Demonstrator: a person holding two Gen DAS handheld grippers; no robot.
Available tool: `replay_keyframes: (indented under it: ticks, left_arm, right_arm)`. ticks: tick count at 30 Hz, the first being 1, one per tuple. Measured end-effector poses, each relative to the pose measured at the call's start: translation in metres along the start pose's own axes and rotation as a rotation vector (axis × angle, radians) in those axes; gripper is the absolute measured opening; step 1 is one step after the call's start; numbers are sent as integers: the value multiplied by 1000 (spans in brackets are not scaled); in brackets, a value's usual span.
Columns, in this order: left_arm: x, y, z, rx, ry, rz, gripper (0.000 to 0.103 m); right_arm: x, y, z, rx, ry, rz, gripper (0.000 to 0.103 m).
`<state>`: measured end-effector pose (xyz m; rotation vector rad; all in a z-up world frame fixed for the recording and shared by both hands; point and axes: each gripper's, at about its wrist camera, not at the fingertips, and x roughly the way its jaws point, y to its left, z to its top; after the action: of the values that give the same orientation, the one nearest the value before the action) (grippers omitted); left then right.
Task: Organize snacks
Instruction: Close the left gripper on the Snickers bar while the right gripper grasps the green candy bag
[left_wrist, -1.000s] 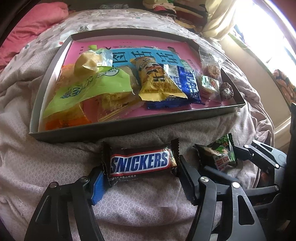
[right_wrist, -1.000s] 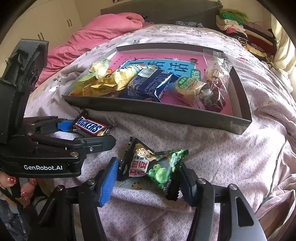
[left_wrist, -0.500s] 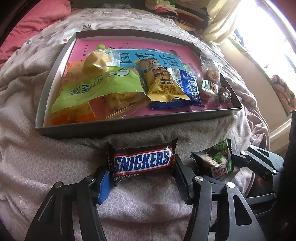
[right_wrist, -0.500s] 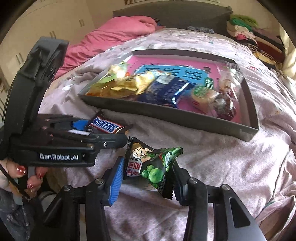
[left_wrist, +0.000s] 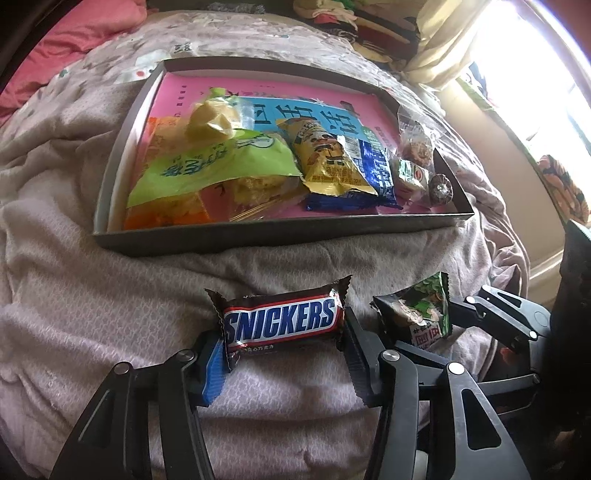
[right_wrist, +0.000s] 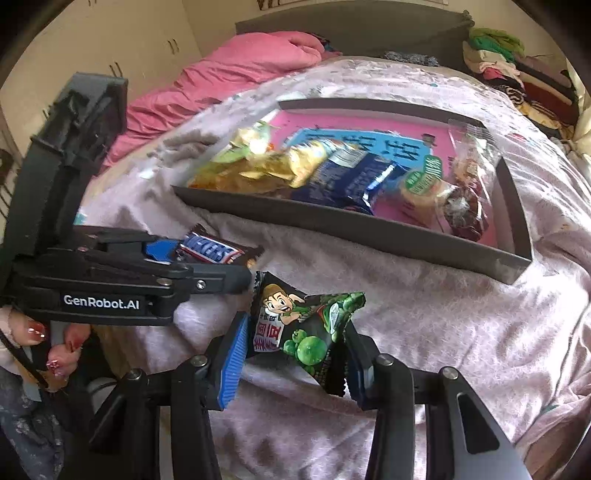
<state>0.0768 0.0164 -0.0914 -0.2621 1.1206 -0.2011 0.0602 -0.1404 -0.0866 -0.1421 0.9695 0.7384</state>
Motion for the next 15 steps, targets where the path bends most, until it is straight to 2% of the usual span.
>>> replay_keyframes:
  ticks: [15]
  left_arm:
    - [-11, 2, -4, -10, -15, 19, 56]
  right_arm:
    - [-7, 3, -1, -6, -28, 10, 46]
